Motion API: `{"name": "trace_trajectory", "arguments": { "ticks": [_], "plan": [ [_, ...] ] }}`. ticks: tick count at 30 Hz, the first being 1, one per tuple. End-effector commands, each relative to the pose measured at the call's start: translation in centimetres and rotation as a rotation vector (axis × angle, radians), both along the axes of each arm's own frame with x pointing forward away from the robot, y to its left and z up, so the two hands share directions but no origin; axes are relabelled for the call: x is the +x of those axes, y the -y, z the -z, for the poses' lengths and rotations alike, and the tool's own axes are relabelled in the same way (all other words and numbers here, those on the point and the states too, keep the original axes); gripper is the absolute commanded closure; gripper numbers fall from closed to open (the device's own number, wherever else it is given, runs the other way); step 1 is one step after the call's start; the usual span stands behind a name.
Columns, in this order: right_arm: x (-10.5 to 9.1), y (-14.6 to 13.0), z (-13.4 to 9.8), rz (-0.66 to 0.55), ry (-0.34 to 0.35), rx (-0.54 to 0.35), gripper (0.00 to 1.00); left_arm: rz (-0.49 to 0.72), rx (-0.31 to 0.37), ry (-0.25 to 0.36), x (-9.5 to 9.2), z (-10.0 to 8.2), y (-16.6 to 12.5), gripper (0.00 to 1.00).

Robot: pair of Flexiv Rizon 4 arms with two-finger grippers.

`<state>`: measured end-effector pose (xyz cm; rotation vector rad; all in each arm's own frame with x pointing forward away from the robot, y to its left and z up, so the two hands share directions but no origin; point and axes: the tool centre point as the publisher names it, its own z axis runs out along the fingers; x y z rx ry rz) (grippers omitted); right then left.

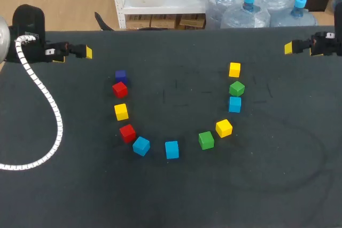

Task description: Place the blue cubes, place green cubes on the blue cubes, place the yellow cubes on the green cubes, then place the red cubes on the yellow cubes, and place purple cube on the red cubes.

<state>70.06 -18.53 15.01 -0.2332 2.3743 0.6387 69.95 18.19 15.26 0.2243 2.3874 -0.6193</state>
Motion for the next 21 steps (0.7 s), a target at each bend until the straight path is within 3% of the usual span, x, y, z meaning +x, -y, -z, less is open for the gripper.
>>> {"name": "trace_trajectory", "arguments": {
  "ticks": [1, 3, 7, 10, 18, 21],
  "plan": [
    [-0.1, -0.1, 0.0, 0.003, 0.001, -0.002, 0.00, 0.006, -0.008, 0.006, 0.0, 0.2, -0.2, 0.00],
    [-0.1, -0.1, 0.0, 0.003, 0.001, -0.002, 0.00, 0.065, 0.014, 0.013, -0.2, 0.1, 0.5, 0.00],
    [-0.1, -0.1, 0.0, 0.003, 0.001, -0.002, 0.00, 0.285, 0.214, 0.013, -1.5, -0.1, 3.7, 0.00],
    [-0.1, -0.1, 0.0, 0.003, 0.001, -0.002, 0.00, 0.402, 0.287, 0.025, -2.6, -0.3, 5.4, 0.00],
    [-0.1, -0.1, 0.0, 0.003, 0.001, -0.002, 0.00, 0.685, 0.303, -0.005, -5.9, -0.3, 7.9, 0.00],
    [-0.1, -0.1, 0.0, 0.003, 0.001, -0.002, 0.00, 0.828, 0.252, -0.030, -7.7, 0.0, 8.7, 0.00]
  ]
}}
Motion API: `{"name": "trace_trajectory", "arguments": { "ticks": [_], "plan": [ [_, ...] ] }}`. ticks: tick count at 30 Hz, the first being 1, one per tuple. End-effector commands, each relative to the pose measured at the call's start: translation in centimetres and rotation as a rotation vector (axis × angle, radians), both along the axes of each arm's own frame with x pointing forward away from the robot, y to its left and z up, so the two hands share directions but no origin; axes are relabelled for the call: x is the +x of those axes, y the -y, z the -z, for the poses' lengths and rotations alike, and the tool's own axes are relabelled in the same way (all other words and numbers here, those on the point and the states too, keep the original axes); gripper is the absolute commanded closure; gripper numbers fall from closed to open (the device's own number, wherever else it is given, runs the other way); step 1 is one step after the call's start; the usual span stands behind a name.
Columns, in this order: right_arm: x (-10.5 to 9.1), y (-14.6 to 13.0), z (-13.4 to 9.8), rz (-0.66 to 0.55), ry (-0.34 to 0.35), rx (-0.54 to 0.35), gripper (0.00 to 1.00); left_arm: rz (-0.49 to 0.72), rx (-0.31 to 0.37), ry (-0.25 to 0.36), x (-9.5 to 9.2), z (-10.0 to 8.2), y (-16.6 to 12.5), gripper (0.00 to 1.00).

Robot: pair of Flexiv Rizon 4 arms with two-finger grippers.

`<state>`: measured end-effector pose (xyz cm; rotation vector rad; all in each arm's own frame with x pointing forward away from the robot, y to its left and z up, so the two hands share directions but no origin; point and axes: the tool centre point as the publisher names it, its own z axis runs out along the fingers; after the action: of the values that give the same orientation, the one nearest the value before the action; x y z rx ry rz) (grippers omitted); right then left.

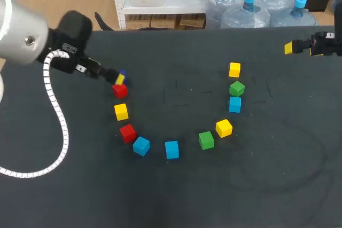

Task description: Place the blue cubes, place green cubes on the blue cubes, place the yellow cubes on the green cubes, then place the red cubes on the yellow cubes, and place purple cube on the red cubes.

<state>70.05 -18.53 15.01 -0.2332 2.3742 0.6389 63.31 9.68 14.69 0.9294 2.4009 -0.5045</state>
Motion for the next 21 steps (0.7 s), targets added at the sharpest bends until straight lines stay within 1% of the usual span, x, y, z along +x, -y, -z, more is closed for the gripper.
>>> {"name": "trace_trajectory", "arguments": {
  "ticks": [1, 2, 3, 21],
  "plan": [
    [-0.05, -0.05, -0.01, 0.003, 0.001, -0.002, 0.00, 0.365, 0.019, -0.103, -1.59, -0.42, 0.38, 0.00],
    [-0.05, -0.05, -0.01, 0.003, 0.001, -0.002, 0.00, 0.379, 0.026, -0.110, -1.97, -0.27, 0.56, 0.00],
    [-0.05, -0.05, -0.01, 0.003, 0.001, -0.002, 0.00, 0.365, 0.008, -0.118, -2.13, -0.18, 0.60, 0.00],
    [-0.05, -0.05, -0.01, 0.003, 0.001, -0.002, 0.00, 0.365, 0.008, -0.118, -2.13, -0.18, 0.60, 0.00]
  ]
}}
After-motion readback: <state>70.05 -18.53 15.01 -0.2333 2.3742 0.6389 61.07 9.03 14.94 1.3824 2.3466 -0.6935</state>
